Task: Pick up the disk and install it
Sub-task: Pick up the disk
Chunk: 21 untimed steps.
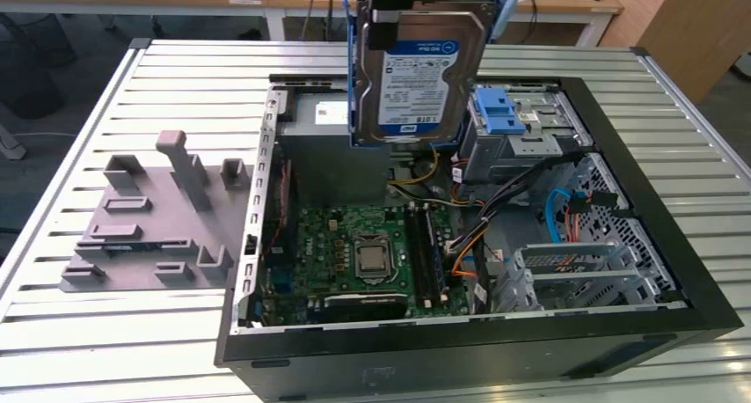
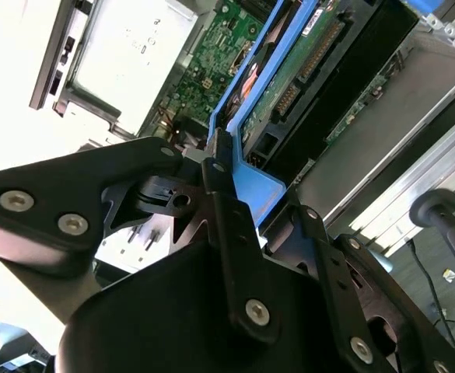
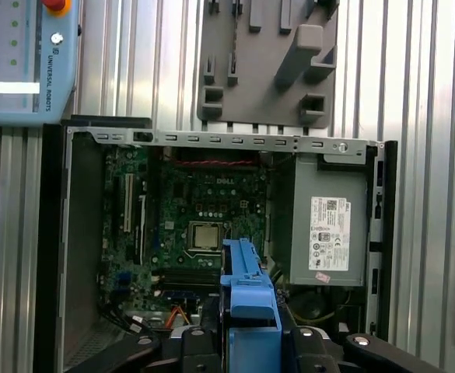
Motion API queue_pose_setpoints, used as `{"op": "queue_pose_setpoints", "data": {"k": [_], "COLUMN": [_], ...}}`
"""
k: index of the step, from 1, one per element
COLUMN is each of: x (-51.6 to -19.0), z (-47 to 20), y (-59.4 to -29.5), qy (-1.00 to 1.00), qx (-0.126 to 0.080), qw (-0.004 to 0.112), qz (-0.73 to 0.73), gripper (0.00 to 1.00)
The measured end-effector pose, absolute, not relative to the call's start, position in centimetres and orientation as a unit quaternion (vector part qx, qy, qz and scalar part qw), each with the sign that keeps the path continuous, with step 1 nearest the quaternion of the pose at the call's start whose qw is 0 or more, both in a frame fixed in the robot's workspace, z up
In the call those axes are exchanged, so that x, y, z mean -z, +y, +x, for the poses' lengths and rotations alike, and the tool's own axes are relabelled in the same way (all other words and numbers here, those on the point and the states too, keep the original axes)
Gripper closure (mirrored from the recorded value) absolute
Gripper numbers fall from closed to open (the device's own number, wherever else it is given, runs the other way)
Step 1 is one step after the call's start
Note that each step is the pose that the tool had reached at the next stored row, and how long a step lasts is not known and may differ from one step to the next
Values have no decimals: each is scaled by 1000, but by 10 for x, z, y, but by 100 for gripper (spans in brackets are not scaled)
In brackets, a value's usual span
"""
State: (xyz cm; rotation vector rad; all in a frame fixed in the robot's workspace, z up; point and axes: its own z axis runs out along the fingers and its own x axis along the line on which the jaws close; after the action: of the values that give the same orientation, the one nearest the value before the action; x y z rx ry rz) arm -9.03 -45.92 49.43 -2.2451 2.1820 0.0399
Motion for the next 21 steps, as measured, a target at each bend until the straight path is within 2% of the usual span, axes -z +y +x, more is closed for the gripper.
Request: {"op": "queue_pose_setpoints", "data": {"k": [21], "x": [-493], "z": [-60], "y": [-460], "qy": [700], "qx": [-13], "qw": [5], "qz": [-714], "gripper": [64]}}
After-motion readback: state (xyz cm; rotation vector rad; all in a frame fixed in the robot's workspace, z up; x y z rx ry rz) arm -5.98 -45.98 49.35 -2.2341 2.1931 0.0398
